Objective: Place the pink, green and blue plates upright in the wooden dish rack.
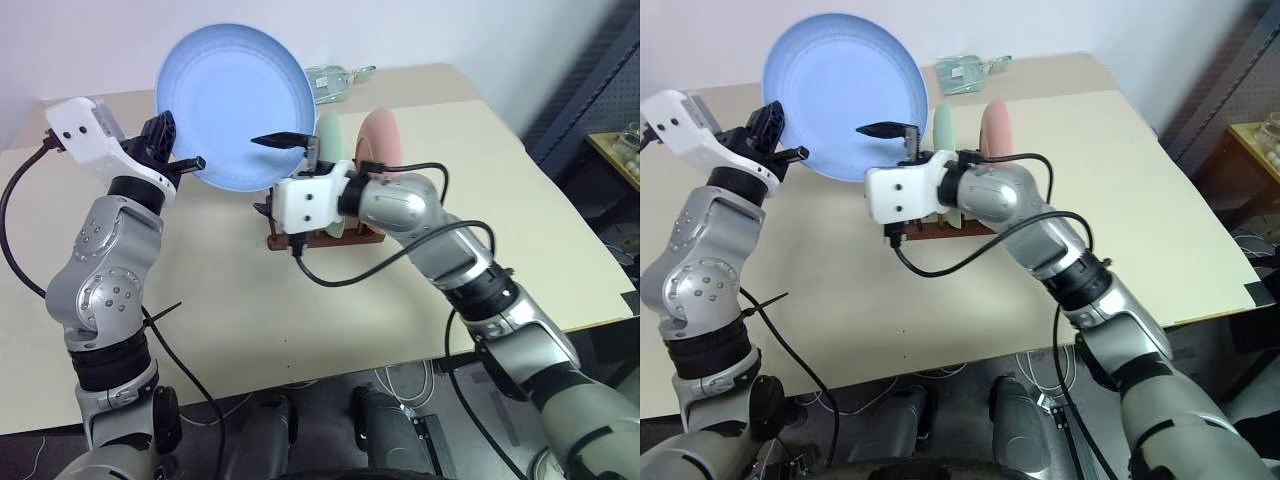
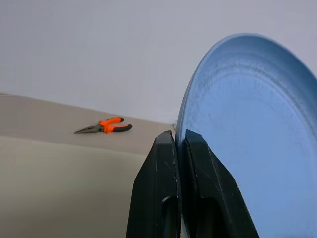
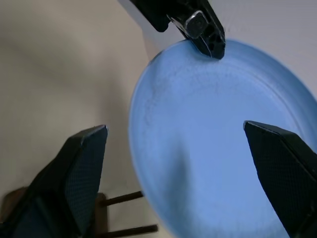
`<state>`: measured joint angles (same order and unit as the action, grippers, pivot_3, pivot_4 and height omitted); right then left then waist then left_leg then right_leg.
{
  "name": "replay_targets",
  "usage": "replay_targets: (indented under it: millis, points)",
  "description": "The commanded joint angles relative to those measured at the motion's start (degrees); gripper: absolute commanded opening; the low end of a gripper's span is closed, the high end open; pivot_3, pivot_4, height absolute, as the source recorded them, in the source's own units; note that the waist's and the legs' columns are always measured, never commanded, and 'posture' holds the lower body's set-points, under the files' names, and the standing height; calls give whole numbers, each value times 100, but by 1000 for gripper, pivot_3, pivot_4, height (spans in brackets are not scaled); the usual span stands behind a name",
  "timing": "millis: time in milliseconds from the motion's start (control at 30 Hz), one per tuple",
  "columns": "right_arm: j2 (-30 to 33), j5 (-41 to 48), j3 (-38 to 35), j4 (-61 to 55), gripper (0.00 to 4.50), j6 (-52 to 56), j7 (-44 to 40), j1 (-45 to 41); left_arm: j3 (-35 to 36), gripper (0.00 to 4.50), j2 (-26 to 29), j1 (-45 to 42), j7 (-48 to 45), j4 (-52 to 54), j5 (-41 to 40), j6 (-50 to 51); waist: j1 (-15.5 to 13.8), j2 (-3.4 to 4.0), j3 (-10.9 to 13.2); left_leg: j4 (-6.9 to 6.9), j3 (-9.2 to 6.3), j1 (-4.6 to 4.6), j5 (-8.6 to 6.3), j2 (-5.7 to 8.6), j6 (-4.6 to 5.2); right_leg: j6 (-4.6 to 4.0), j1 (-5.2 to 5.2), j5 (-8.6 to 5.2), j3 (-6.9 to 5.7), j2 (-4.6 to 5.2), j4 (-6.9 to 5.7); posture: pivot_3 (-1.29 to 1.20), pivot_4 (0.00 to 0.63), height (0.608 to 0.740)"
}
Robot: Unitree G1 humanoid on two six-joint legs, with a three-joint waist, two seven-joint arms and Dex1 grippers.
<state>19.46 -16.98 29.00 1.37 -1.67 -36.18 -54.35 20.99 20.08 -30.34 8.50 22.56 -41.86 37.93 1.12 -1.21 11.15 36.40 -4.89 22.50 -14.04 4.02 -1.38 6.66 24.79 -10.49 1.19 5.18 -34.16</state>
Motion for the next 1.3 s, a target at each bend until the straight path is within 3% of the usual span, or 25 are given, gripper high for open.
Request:
replay_targets:
  millis: [33, 267, 333, 367, 433, 567, 667, 767, 900, 1000, 1133, 1300]
  points:
    - [-240, -542, 144, 452, 3614, -257, 279, -317, 89, 0, 1, -183, 3, 308, -84, -73, -13, 0, 0, -2, 0, 0, 1, 0, -2, -1, 0, 0, 0, -2, 0, 0, 150, 739]
    - [-416, -943, 142, 958, 81, -531, 345, -484, 263, 0, -15, -69, 13, 387, -304, -36, -24, -2, 0, -3, -3, 0, 1, 2, -2, -1, -1, 1, 1, -1, 3, 0, 150, 739]
    - [-439, -1009, 136, 991, 81, -606, 346, -482, 345, 0, -65, -71, 28, 384, -421, -67, -14, -2, 0, -8, -3, -1, 3, 1, -5, -1, 1, 1, 1, -2, 2, 0, 150, 739]
    - [-449, -1048, 135, 1001, 25, -640, 359, -478, 401, 318, -101, -71, 19, 387, -519, -99, -9, -2, 0, -11, -4, -3, 4, 0, -7, -2, 2, 1, 1, -2, 2, 0, 150, 739]
    - [-473, -1111, 130, 1015, 0, -688, 393, -474, 480, 1007, -117, -68, 1, 408, -626, -139, -10, -2, 0, -13, -3, -3, 5, 0, -9, -3, 2, 2, 1, -4, 2, 0, 150, 739]
    - [-515, -1177, 84, 1046, 0, -805, 459, -475, 917, 2926, -202, -336, 191, 315, -760, -650, -11, -2, 0, -14, -4, -3, 7, -1, -11, -4, 3, 3, 1, -4, 3, 0, 150, 739]
    - [-524, -1028, -100, 1023, 0, -1005, 579, -467, 1520, 2926, 192, -411, 405, -98, -156, -1283, -2, -3, 1, -15, -3, -4, 8, -2, -14, -9, 3, 5, 1, -8, 3, 0, 150, 739]
    - [-683, -287, -679, 805, 0, -1056, 675, -396, 1434, 2926, 932, 380, -184, -340, 899, -1742, 48, -2, 1, -30, 3, -8, 23, -6, -39, -14, 11, 9, 8, -13, 3, 0, 150, 739]
    - [-1211, 1979, -1718, -274, 0, -88, 254, -1, 741, 2926, 1205, 1827, -946, -593, 1892, -2229, 26, -1, 0, -41, 0, -7, 12, -9, -20, -16, 10, 9, 5, -15, 4, 0, 150, 739]
    - [-1544, 3789, -2259, -1308, 0, 1418, 159, 337, 208, 2926, 942, 2454, -1302, -579, 2225, -2531, -36, -3, -1, -33, -9, -5, 7, -38, -11, -19, 5, 11, 3, -14, 5, 0, 150, 739]
    - [-2148, 6550, -2718, -2482, 0, 3415, 1191, 1008, -585, 2926, 309, 3070, -1435, -618, 2703, -2922, -29, -5, -5, -26, -6, -14, 5, -50, -9, -44, -4, 6, 1, -14, 8, 0, 150, 739]
    - [-2589, 7935, -2941, -2469, 0, 4364, 2468, 1408, -928, 2926, -112, 3280, -1641, -735, 2882, -3214, 5, -3, -4, -32, 6, -8, 5, -82, -10, -73, 20, 15, 4, -44, 7, 0, 150, 739]
